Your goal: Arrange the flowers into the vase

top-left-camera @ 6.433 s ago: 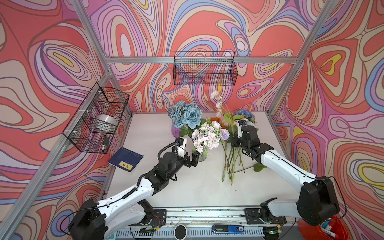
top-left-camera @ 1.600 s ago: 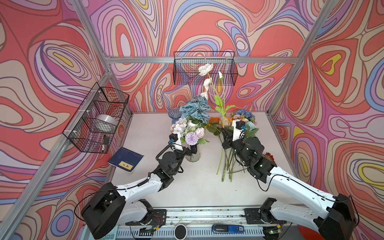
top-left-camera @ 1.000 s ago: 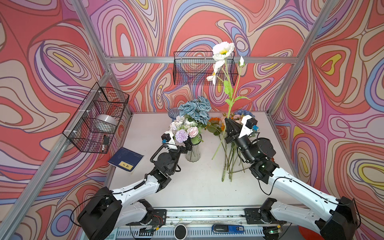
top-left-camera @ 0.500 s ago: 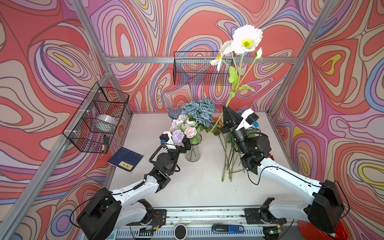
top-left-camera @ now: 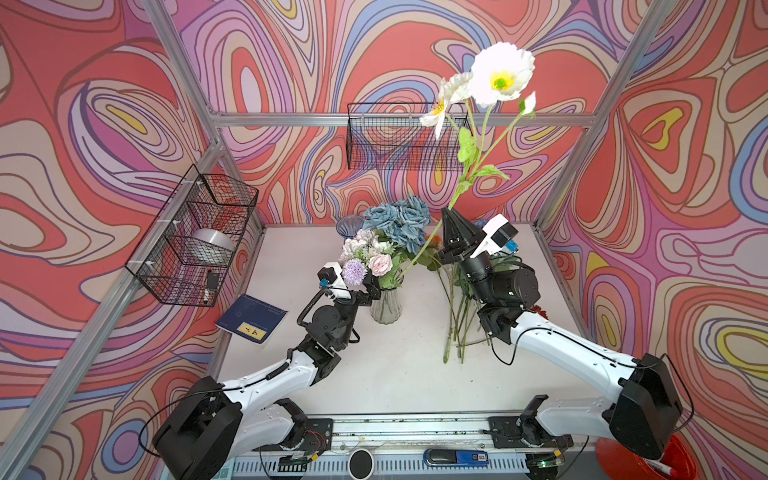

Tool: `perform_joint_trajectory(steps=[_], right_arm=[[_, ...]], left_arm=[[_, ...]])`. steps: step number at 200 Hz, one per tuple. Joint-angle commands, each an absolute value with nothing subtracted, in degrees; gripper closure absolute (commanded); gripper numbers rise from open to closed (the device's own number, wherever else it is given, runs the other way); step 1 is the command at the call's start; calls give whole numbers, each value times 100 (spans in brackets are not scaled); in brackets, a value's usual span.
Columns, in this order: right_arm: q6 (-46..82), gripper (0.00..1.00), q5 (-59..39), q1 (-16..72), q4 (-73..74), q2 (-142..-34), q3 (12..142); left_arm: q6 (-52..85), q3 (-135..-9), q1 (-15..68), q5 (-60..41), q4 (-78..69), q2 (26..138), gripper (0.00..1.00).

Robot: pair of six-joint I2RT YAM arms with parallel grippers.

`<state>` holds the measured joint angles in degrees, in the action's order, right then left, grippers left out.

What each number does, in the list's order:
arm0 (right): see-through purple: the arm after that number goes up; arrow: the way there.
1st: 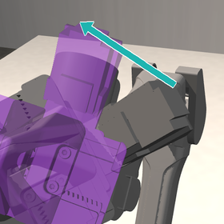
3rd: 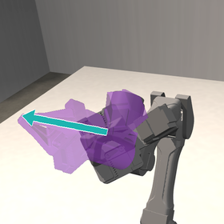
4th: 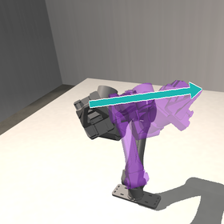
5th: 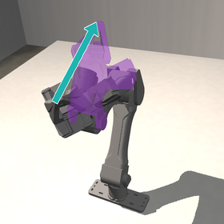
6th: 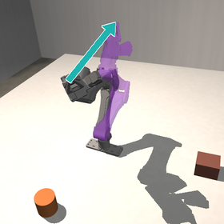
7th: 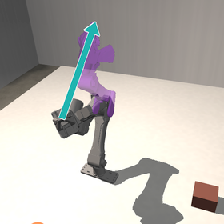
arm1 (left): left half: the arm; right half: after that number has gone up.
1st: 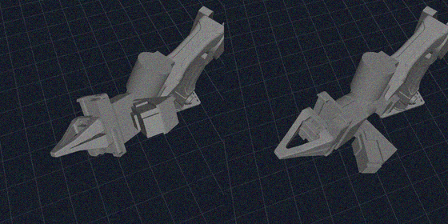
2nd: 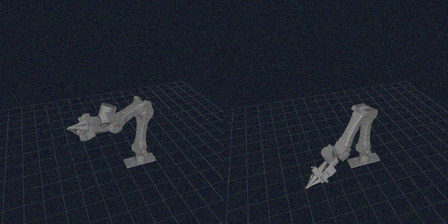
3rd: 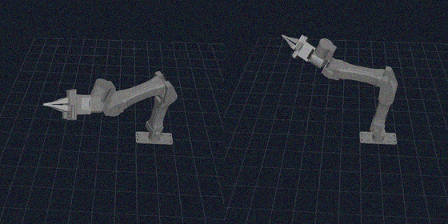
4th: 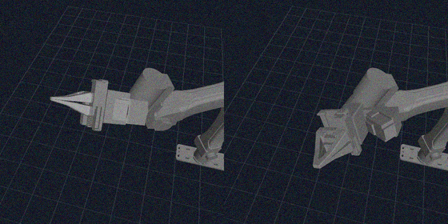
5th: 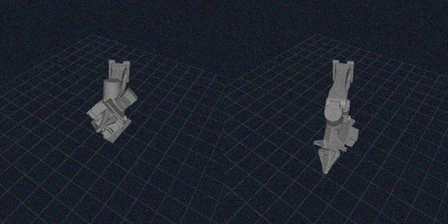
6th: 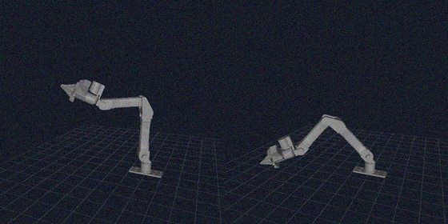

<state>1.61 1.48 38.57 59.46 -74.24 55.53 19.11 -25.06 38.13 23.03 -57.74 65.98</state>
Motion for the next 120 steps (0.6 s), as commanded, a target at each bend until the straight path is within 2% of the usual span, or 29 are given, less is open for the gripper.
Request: perform_joint_trajectory(steps=[1, 55, 97, 120], right_arm=[[111, 100, -24, 3832, 5748, -7272, 5745], [297, 100, 122, 3832, 6965, -7862, 5200], [472, 100, -26, 3832, 8527, -8594, 4511], [895, 100, -132, 3832, 8538, -8858, 4340]], left_arm=[[1943, -2533, 3770, 2382, -6176, 6632, 1], [1926, -2610, 3770, 2333, -6100, 6680, 1], [1942, -2617, 3757, 2334, -6122, 6710, 1], [1916, -2636, 3757, 2327, -6101, 6693, 1]])
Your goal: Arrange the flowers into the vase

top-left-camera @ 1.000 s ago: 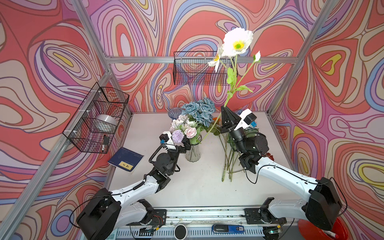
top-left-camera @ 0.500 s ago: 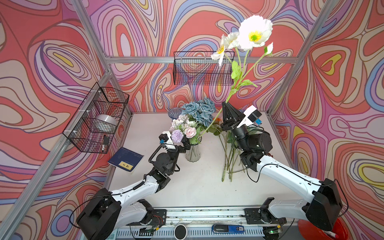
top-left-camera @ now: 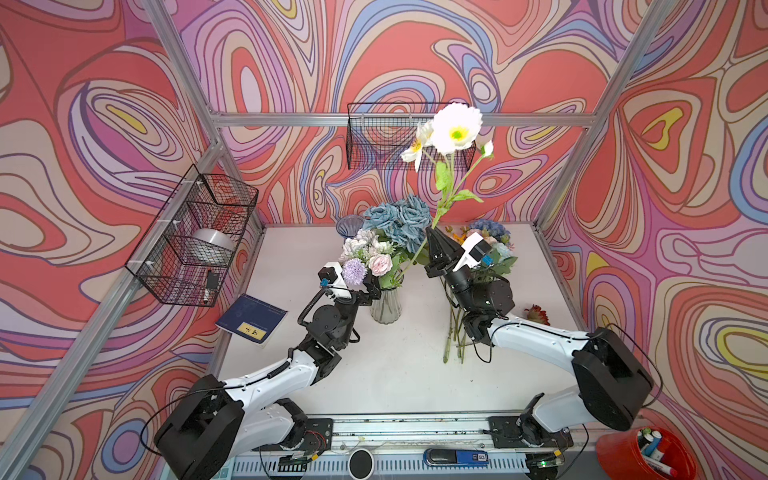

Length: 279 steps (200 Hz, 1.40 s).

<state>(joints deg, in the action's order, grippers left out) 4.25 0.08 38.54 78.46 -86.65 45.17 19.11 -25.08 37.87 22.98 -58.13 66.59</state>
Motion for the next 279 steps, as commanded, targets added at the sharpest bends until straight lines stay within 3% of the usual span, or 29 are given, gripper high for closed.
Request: perform_joint_trajectory(steps=[1, 110, 151, 179, 219, 279], right_arm=[[913, 100, -136, 3837, 8536, -8868, 4336], [2127, 100, -568, 3850, 8489, -10025, 3843], [2167, 99, -847, 3856, 7862, -9990, 3773], [2028, 90, -1009, 3856, 7214, -9734, 3666], [1764, 59, -1185, 3852, 5834, -9103, 3533], [1563, 54, -1178, 3849, 2905, -7693, 3610]], left_arm=[[1912, -2636, 3759, 2324, -6100, 6691, 1], [1898, -2647, 3753, 2263, -6082, 6674, 1], [1890, -2685, 3752, 2222, -6080, 6714, 1], [1890, -2705, 3748, 2184, -6080, 6748, 2], [1925, -2714, 3748, 2132, -6113, 6788, 2], [1925, -2673, 3753, 2145, -6235, 6851, 2]])
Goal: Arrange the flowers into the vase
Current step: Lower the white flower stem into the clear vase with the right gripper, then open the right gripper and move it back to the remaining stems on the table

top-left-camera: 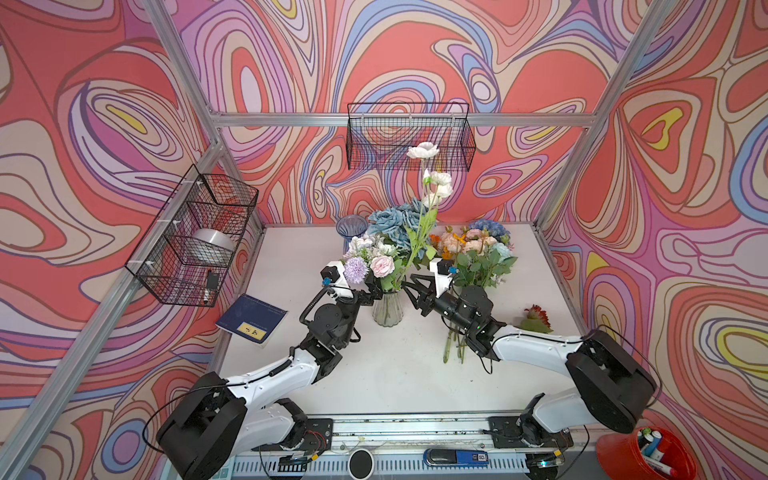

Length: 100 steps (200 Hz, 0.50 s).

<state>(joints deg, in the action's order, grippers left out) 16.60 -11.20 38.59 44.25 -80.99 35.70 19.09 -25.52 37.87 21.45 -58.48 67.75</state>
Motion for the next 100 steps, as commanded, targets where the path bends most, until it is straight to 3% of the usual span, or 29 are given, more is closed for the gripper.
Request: perform_joint_trajectory(steps=[1, 25, 71, 100], right_arm=[[1564, 54, -1173, 3849, 2855, -7693, 3625], [1574, 55, -1003, 3845, 1710, -7320, 3841], [1433, 55, -877, 3842, 1049, -6791, 4410], [1328, 54, 571, 3798, -336, -6892, 5332]], left_arm=[[1925, -2672, 3753, 2145, -6242, 6853, 2], [1907, -2648, 3753, 2161, -6302, 6864, 2], [1819, -2633, 3744, 2188, -6249, 6778, 2], [1863, -2567, 3744, 2223, -6218, 6710, 1]])
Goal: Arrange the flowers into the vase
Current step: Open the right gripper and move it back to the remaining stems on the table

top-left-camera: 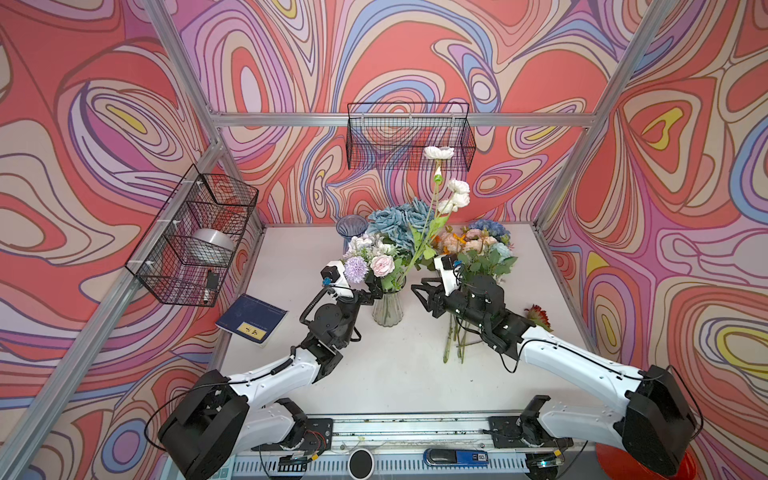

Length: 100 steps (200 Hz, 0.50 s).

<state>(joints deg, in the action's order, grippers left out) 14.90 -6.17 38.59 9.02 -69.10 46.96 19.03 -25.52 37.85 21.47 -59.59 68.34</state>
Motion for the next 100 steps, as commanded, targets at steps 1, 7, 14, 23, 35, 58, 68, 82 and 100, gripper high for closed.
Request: perform_joint_trajectory(steps=[1, 7, 14, 23, 35, 58, 68, 82, 100], right_arm=[[1327, 54, 571, 3793, -407, -6900, 5360], [1311, 54, 821, 3776, -546, -6923, 5455], [1316, 54, 1066, 3749, -630, -6937, 5525], [1390, 54, 1191, 3720, -661, -6927, 5546], [1445, 54, 1067, 3675, -578, -6869, 5497], [1653, 55, 1150, 3619, -994, -6798, 5559], [1885, 56, 1347, 3566, -1296, -6781, 5557], [2265, 57, 1483, 3441, -1608, -6735, 5446], [2742, 59, 1605, 3284, -1710, -6650, 5109]], left_arm=[[1863, -2566, 3744, 2223, -6216, 6708, 2], [1863, -2554, 3744, 2224, -6214, 6710, 2], [1855, -2547, 3744, 2241, -6214, 6711, 2], [1845, -2546, 3746, 2251, -6213, 6708, 2], [1837, -2548, 3744, 2258, -6211, 6703, 2], [1828, -2544, 3744, 2270, -6180, 6686, 2], [1837, -2547, 3744, 2276, -6154, 6667, 2], [1835, -2536, 3744, 2282, -6156, 6660, 2], [1828, -2505, 3744, 2306, -6210, 6646, 2]])
